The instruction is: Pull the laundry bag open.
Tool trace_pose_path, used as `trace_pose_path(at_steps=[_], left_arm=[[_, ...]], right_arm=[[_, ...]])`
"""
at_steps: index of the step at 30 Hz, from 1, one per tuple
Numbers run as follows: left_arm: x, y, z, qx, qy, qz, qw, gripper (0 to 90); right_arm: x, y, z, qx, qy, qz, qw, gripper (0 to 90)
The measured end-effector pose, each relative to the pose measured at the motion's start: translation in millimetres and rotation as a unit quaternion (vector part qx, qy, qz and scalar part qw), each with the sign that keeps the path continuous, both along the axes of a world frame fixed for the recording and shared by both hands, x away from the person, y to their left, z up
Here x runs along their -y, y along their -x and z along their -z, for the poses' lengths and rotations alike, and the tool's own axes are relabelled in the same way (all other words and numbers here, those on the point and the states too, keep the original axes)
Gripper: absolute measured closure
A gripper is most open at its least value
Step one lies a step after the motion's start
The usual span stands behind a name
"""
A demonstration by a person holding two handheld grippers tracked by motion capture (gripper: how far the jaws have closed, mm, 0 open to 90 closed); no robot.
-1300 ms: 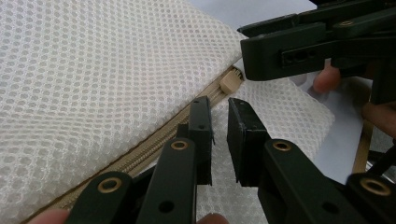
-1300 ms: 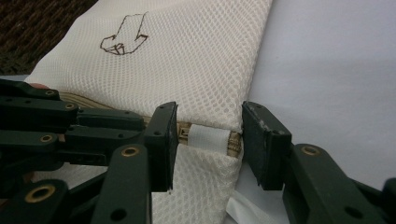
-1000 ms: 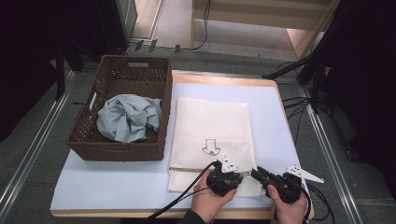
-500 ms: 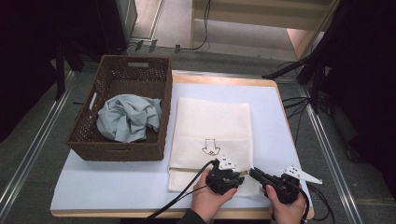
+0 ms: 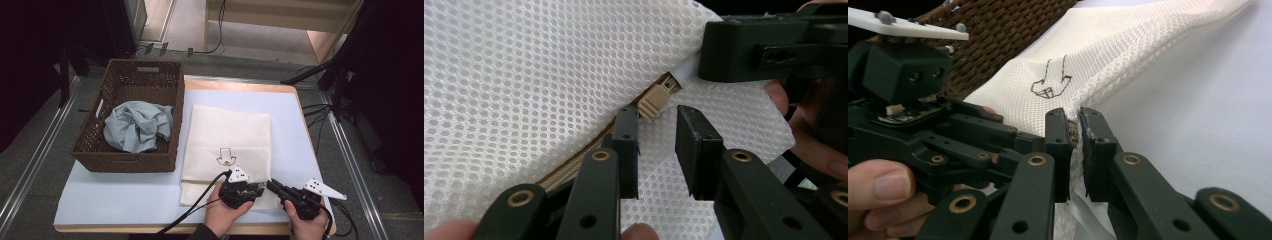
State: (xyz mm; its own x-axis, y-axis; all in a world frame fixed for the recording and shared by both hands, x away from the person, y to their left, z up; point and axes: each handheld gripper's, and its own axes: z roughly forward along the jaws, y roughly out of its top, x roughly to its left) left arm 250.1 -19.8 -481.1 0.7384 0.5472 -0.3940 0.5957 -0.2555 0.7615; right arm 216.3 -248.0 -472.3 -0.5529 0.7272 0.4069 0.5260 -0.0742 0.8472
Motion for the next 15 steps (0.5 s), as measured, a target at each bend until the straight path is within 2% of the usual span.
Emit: trace_pose_path(at_steps=[7, 9, 13, 15], left_arm=[[-3.6, 1.1, -2.3, -0.002, 0.02, 0.003, 0.9998, 79.8], [-2.9, 2.4, -3.7, 0.005, 0.018, 0.003, 0.9998, 80.1], [-3.4, 2.5, -4.5, 0.004, 0.017, -0.001, 0.9999, 82.7], [-3.9, 1.6, -5.2, 0.001, 0.025, -0.005, 0.9997, 83.0]], right_arm=[[0.0, 0.5, 0.6, 0.0, 0.01, 0.007, 0.9999, 84.3], [-1.6, 1.0, 0.5, -0.001, 0.012, 0.007, 0.9999, 84.3], [-3.6, 1.6, -0.4, 0.008, 0.02, 0.006, 0.9997, 84.3], [-3.9, 1.8, -0.2, 0.009, 0.022, 0.007, 0.9997, 84.3]])
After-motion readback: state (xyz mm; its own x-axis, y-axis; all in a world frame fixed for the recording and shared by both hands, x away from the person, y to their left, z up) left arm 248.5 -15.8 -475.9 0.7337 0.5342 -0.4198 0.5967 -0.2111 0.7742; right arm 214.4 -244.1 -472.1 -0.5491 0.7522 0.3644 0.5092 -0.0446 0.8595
